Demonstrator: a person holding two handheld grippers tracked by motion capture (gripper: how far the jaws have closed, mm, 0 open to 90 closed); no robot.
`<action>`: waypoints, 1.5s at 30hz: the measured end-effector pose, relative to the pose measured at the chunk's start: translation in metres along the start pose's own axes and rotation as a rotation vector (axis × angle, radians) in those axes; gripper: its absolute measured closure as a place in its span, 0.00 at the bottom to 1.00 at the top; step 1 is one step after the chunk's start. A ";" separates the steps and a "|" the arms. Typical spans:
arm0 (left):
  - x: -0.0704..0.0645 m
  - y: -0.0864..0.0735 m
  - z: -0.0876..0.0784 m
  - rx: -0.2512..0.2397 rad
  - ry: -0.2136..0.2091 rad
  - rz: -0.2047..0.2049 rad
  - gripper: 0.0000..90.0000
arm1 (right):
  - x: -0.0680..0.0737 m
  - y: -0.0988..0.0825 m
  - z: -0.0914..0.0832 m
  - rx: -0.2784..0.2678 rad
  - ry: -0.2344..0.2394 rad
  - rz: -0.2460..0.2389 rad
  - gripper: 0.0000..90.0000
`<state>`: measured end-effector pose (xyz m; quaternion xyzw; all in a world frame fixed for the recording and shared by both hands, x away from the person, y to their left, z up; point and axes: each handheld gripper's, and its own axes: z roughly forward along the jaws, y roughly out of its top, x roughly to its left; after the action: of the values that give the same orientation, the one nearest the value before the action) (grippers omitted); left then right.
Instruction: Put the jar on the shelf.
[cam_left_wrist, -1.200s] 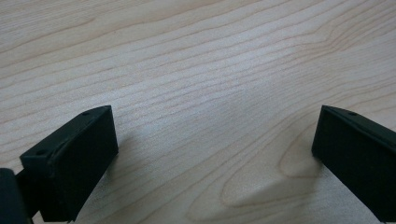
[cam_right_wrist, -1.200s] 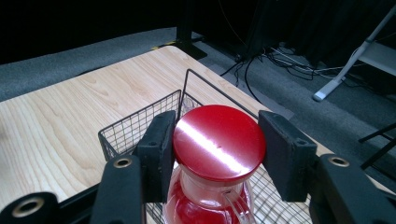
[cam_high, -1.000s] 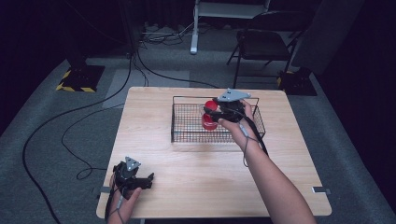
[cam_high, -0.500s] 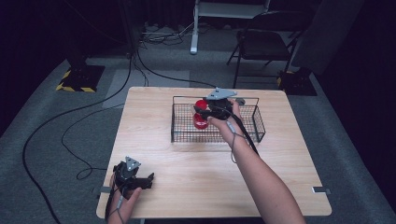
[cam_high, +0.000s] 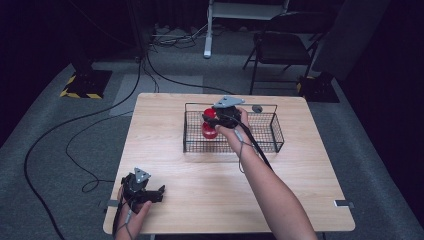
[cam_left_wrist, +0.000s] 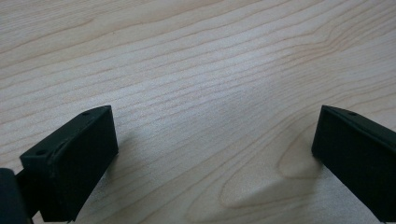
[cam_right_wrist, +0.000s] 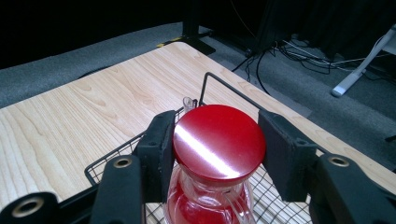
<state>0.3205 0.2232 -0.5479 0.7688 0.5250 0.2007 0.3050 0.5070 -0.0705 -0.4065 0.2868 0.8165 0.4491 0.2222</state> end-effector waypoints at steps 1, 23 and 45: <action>0.000 0.000 0.000 0.000 0.000 0.000 0.00 | 0.000 0.000 0.002 0.000 0.001 0.001 0.54; 0.000 0.000 0.000 0.001 0.000 0.001 0.00 | 0.005 -0.016 0.038 0.048 0.007 0.030 0.54; 0.000 0.000 0.000 0.000 0.000 0.000 0.00 | -0.001 -0.028 0.047 0.083 0.016 0.084 0.53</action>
<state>0.3205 0.2231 -0.5480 0.7686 0.5251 0.2007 0.3052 0.5293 -0.0544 -0.4537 0.3261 0.8233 0.4263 0.1845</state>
